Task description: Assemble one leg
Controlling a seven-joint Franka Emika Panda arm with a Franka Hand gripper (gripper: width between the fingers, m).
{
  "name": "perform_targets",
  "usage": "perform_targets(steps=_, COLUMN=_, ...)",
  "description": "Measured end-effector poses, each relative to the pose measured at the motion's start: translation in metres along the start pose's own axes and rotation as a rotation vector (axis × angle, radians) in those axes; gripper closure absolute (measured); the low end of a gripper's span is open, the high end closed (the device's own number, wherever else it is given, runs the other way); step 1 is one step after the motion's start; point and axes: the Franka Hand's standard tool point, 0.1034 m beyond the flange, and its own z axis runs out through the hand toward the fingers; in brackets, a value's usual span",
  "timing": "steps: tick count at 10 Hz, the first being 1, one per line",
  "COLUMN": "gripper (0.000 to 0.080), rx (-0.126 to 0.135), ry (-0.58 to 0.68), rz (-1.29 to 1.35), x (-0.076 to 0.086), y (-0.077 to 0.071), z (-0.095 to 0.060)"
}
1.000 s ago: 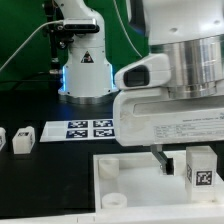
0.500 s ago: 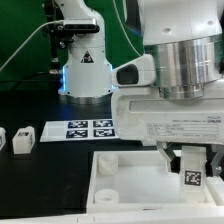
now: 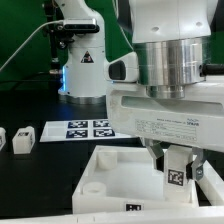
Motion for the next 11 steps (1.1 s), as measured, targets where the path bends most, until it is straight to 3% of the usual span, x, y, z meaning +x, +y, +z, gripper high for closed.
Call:
perform_targets(steps=2, gripper=0.0453, rx=0.000, ry=0.000, rz=-0.006, x=0.000, y=0.000, z=0.000)
perform_targets(steps=3, gripper=0.0382, rx=-0.001, ry=-0.001, rz=-0.005, x=0.000, y=0.000, z=0.001)
perform_targets(steps=4, gripper=0.0382, rx=-0.001, ry=-0.001, rz=-0.005, x=0.000, y=0.001, z=0.001)
perform_targets(steps=5, gripper=0.0214, rx=0.000, ry=-0.002, rz=-0.009, x=0.000, y=0.000, z=0.000)
perform_targets(steps=6, gripper=0.0170, rx=0.007, ry=-0.001, rz=-0.015, x=0.000, y=-0.003, z=-0.005)
perform_targets(steps=9, gripper=0.0151, rx=0.032, ry=-0.002, rz=-0.032, x=-0.004, y=-0.009, z=-0.031)
perform_targets(steps=11, gripper=0.0151, rx=0.038, ry=0.000, rz=-0.033, x=-0.003, y=-0.012, z=-0.035)
